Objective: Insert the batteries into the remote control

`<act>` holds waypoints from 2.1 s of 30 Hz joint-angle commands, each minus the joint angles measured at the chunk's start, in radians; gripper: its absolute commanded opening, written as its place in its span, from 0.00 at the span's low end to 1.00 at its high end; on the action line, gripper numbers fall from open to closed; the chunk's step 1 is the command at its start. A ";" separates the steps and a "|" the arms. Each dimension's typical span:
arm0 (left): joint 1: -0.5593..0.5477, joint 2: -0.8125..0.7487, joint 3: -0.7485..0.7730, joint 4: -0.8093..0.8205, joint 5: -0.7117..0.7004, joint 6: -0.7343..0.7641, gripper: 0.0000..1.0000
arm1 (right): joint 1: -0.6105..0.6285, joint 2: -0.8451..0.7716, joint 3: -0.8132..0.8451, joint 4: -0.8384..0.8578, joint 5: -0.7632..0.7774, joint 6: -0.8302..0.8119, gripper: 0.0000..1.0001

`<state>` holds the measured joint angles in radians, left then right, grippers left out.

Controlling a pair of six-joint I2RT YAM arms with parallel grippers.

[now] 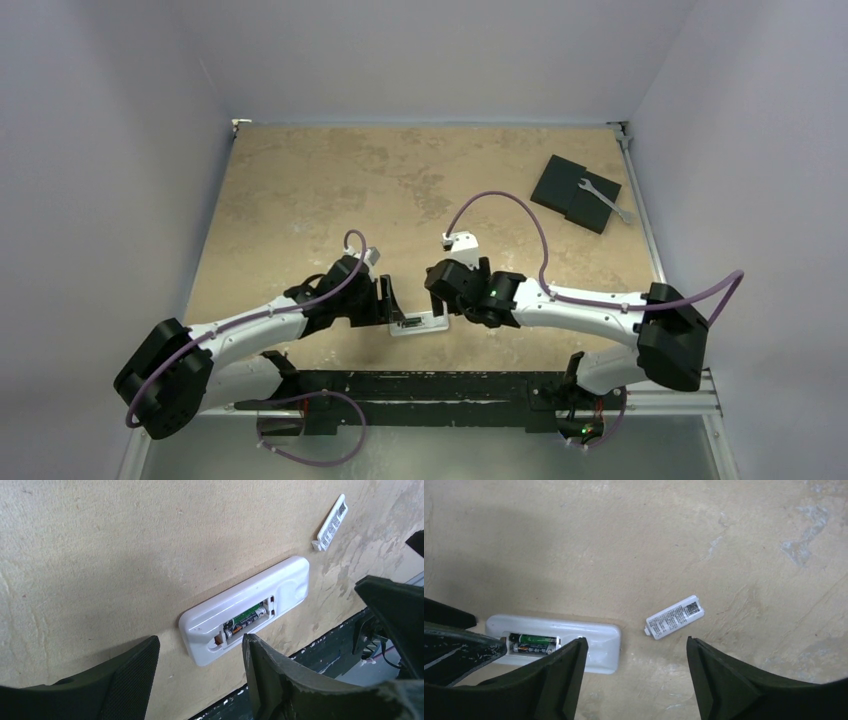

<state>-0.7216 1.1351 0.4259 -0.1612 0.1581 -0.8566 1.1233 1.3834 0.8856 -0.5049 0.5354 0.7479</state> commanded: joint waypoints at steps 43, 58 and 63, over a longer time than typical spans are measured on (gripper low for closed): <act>-0.002 0.001 0.044 -0.014 -0.019 0.080 0.63 | -0.083 0.128 0.019 -0.168 0.069 0.775 0.59; -0.001 0.018 0.047 -0.012 -0.008 0.095 0.63 | -0.098 0.203 0.048 -0.155 0.058 0.771 0.56; -0.002 0.015 0.047 -0.013 -0.008 0.100 0.63 | -0.100 0.220 0.060 -0.159 0.048 0.766 0.54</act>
<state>-0.7212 1.1484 0.4412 -0.1894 0.1448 -0.7811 1.0264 1.5940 0.9051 -0.6617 0.5793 1.4891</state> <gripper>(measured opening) 0.626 0.546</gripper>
